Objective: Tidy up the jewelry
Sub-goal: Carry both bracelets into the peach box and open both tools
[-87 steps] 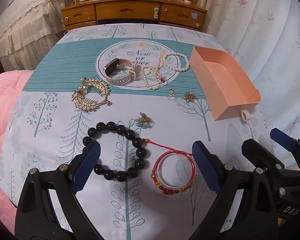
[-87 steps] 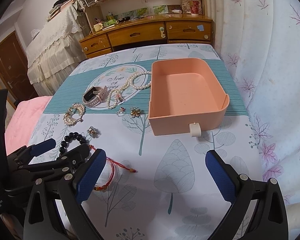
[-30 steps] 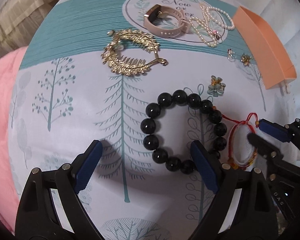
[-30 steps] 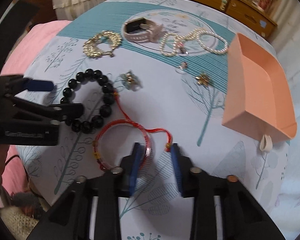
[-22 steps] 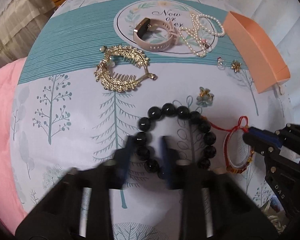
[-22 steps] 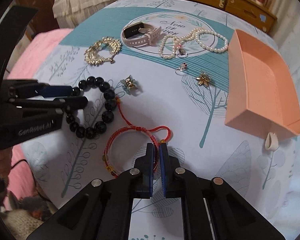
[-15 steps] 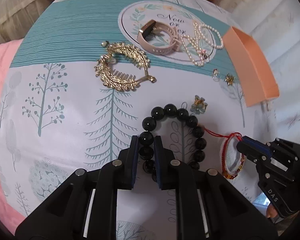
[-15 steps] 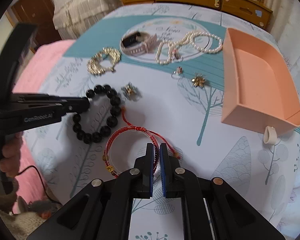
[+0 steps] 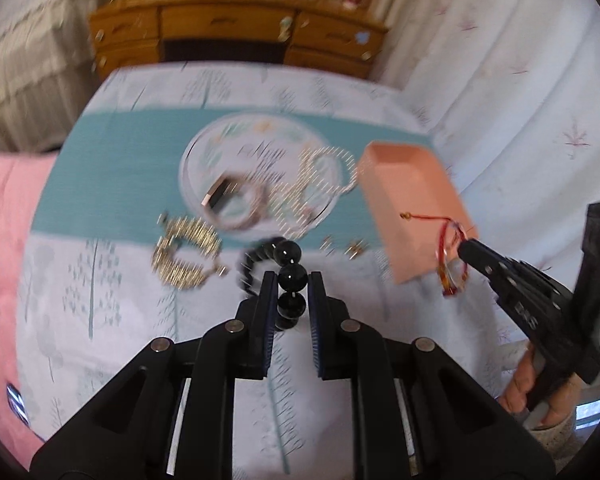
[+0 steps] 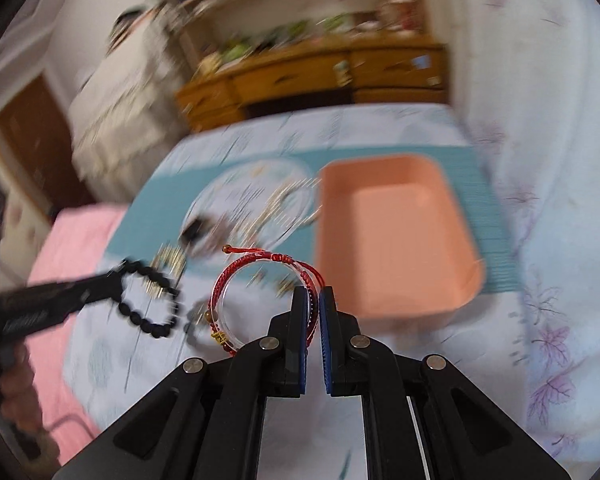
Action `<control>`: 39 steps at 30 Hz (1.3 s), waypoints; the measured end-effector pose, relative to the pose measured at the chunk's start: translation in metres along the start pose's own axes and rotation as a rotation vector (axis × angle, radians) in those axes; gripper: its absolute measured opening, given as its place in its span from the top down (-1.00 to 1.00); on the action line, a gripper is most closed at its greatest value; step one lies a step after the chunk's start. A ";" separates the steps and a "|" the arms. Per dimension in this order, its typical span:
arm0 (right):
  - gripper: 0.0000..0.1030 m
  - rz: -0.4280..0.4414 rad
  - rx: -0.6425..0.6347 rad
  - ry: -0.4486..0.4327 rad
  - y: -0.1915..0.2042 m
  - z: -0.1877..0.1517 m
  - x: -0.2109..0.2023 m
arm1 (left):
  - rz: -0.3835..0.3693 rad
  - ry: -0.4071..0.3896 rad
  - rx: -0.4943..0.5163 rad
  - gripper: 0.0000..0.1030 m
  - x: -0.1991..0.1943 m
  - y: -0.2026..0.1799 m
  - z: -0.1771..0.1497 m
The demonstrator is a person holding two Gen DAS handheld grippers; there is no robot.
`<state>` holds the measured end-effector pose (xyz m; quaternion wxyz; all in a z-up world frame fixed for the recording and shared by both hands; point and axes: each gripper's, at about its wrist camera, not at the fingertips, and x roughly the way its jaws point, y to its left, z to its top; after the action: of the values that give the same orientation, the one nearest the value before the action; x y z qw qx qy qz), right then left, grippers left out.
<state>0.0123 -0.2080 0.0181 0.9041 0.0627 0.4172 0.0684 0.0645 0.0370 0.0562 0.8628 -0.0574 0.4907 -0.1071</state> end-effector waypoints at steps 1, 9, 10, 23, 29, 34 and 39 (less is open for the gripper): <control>0.88 -0.019 0.030 -0.027 -0.010 0.006 -0.001 | -0.003 -0.016 0.018 0.76 -0.004 -0.009 0.006; 0.88 -0.063 0.158 -0.045 -0.077 0.035 0.021 | -0.055 -0.114 0.125 0.76 -0.018 -0.084 0.057; 0.88 -0.059 0.167 -0.027 -0.083 0.035 0.028 | -0.060 -0.129 0.144 0.76 -0.015 -0.097 0.064; 0.21 -0.141 0.133 -0.074 -0.090 0.000 0.028 | -0.061 -0.024 0.188 0.76 0.098 -0.170 0.096; 0.19 -0.155 0.135 -0.128 -0.092 -0.012 -0.003 | -0.060 0.022 0.180 0.76 0.140 -0.175 0.096; 0.19 -0.149 0.132 -0.128 -0.095 -0.018 -0.011 | -0.097 0.006 0.186 0.76 0.143 -0.176 0.098; 0.19 -0.140 0.144 -0.112 -0.095 -0.021 -0.008 | -0.105 -0.033 0.208 0.76 0.145 -0.170 0.099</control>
<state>-0.0025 -0.3012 -0.0058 0.9216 0.1018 0.3734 -0.0287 0.1998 -0.1637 0.0203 0.8652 0.0050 0.4591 -0.2017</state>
